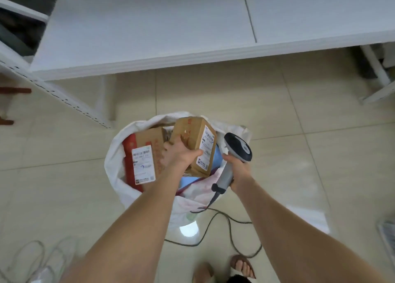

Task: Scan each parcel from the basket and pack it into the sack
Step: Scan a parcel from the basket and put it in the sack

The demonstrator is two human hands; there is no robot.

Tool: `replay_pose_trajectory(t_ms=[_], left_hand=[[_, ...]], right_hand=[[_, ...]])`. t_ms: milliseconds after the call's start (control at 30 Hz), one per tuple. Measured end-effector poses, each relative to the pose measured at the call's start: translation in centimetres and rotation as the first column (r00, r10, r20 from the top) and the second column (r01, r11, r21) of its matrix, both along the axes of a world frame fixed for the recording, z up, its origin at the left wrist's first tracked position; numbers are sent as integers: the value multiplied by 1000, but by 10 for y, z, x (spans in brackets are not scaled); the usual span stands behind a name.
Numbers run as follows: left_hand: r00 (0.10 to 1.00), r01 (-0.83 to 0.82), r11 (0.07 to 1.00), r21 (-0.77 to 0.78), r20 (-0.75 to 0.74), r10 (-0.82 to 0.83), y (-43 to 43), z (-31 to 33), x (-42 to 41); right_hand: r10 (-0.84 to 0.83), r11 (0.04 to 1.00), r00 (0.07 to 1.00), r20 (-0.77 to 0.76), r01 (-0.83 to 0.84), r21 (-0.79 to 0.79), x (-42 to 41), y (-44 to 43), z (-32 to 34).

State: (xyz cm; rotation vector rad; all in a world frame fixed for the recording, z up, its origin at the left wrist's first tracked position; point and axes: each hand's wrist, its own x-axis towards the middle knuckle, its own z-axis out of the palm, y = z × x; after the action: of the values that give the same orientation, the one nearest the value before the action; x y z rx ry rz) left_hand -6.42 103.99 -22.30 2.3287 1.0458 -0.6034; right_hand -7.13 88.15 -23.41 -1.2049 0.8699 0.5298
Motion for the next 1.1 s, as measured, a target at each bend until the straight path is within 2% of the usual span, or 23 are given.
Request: replay_pose_trajectory(t_ms=[167, 333, 433, 567, 667, 767, 900, 1000, 1100], left_hand=[[992, 127, 982, 140, -35, -123, -7, -76, 21], [976, 215, 947, 238, -34, -213, -5, -118, 38], [963, 268, 938, 221, -56, -262, -5, -127, 45], [948, 311, 941, 135, -114, -297, 1, -122, 45], [923, 357, 933, 39, -168, -346, 6, -110, 32], [896, 394, 919, -21, -216, -389, 2, -95, 19], [938, 326, 935, 139, -167, -303, -11, -83, 17], [946, 324, 892, 316, -91, -311, -9, -91, 27], [901, 434, 849, 302, -122, -417, -4, -117, 34]], right_hand=[[34, 999, 999, -17, -34, 12, 21, -3, -74], [88, 996, 996, 27, -88, 21, 40, 1, -124], [116, 993, 993, 0, -116, 17, 45, 10, -142], [29, 999, 999, -20, -29, -23, 44, 20, -142], [-25, 998, 1000, 18, 24, 62, 41, 17, -119], [6, 990, 998, 70, -16, 139, 47, 15, -87], [66, 997, 995, 77, -69, 31, 50, 3, -72], [116, 993, 992, 45, -116, -16, 45, -6, -95], [183, 983, 983, 23, -182, -10, 49, 0, -128]])
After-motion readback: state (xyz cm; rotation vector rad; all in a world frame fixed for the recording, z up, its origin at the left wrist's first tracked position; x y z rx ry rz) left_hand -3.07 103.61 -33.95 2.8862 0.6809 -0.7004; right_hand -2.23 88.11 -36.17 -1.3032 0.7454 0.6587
